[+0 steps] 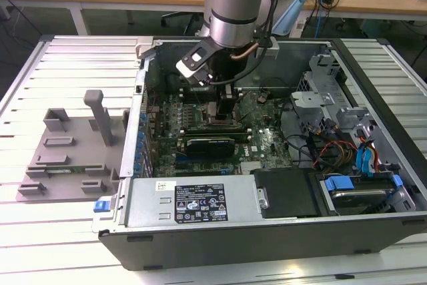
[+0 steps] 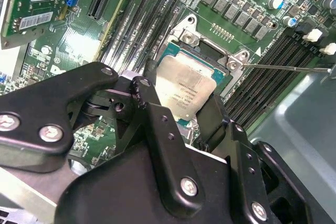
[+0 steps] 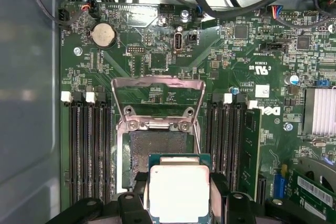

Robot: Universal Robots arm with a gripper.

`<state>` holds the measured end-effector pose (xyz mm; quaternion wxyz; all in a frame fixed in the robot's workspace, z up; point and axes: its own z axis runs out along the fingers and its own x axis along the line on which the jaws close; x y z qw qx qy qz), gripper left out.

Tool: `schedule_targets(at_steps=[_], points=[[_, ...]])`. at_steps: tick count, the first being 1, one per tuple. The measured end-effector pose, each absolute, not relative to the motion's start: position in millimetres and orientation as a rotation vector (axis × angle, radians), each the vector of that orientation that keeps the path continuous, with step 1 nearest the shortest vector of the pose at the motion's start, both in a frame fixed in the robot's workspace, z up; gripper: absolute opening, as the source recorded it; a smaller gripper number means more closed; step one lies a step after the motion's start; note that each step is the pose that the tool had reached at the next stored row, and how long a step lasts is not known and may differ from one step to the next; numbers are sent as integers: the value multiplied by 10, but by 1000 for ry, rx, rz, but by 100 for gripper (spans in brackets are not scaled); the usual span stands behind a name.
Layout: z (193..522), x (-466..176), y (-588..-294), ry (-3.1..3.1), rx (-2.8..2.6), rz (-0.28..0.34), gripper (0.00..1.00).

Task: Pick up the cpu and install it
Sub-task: 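Place the cpu into insertion slot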

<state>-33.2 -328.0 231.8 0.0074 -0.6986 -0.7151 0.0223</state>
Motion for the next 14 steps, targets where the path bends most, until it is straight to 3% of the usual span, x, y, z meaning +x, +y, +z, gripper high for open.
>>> schedule_targets(at_steps=[14], points=[[2121,-277,-3185,-2236,-2184,69,55]])
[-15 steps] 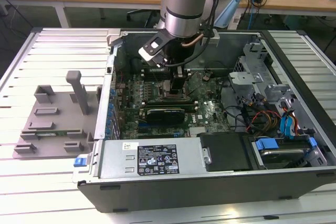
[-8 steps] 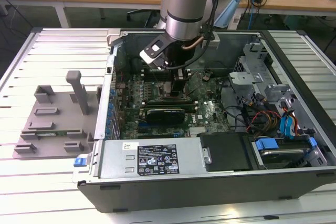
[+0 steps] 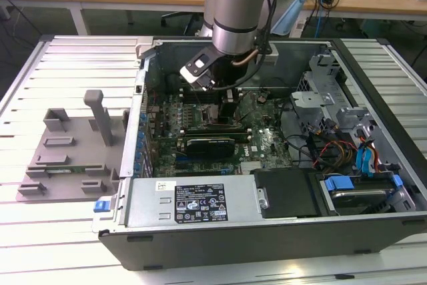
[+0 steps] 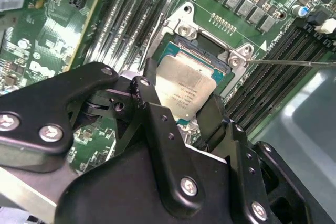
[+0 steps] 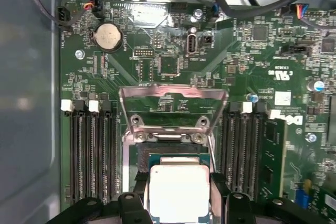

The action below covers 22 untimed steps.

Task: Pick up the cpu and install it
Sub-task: 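Place the cpu into insertion slot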

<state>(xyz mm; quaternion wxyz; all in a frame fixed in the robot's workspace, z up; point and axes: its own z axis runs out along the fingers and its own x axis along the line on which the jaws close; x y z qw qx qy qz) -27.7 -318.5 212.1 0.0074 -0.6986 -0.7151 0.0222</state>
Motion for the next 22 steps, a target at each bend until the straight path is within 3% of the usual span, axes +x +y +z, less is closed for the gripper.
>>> schedule_targets(at_steps=[22], points=[[1978,-280,-3124,-2238,-2183,70,55]])
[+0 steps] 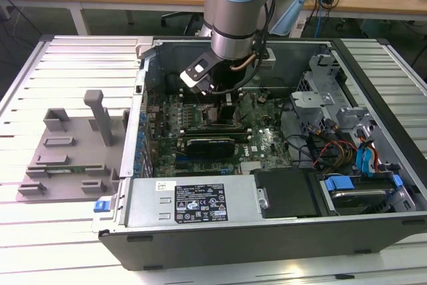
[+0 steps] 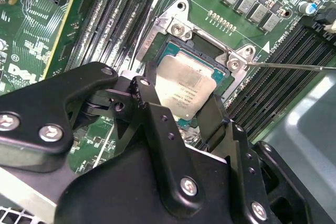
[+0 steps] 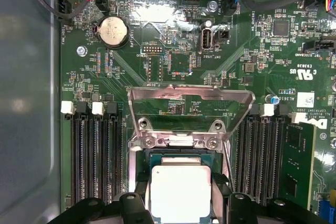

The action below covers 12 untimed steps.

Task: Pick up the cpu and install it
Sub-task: 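Place the cpu into insertion slot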

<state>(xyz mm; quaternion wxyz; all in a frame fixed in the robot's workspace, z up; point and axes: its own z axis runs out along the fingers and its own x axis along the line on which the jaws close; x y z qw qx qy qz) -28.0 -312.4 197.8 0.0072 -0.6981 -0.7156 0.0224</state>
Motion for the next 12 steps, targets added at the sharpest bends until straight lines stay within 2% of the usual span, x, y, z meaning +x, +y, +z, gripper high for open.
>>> schedule_targets(at_steps=[1,2,12], points=[[1977,-280,-3124,-2238,-2183,70,55],[1977,-280,-3124,-2238,-2183,70,62],[1977,-273,-3103,-2272,-2149,71,62]])
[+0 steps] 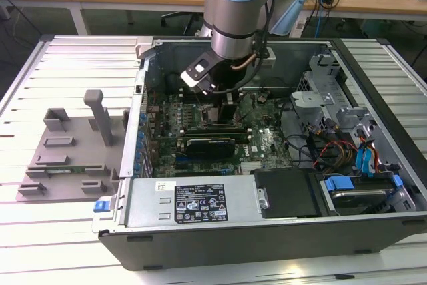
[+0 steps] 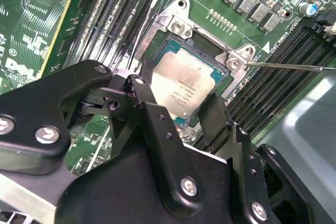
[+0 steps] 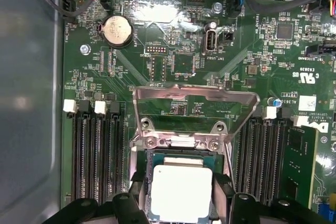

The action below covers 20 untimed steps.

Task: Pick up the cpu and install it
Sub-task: 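Place the cpu into insertion slot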

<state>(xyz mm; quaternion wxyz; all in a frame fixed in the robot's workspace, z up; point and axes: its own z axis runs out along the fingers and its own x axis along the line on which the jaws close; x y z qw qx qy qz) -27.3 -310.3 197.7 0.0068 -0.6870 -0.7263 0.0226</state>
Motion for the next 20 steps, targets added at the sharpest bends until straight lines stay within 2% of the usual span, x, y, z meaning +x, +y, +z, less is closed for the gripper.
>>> schedule_targets(at_steps=[4,10,16,17,19,20], points=[[1990,-273,-3099,-2275,-2145,71,62],[2175,-274,-3099,-2278,-2148,76,60],[2384,-274,-3099,-2279,-2149,78,24],[2418,-274,-3099,-2279,-2149,78,24],[2546,-275,-3099,-2280,-2150,81,11],[2589,-274,-3099,-2281,-2151,82,11]])
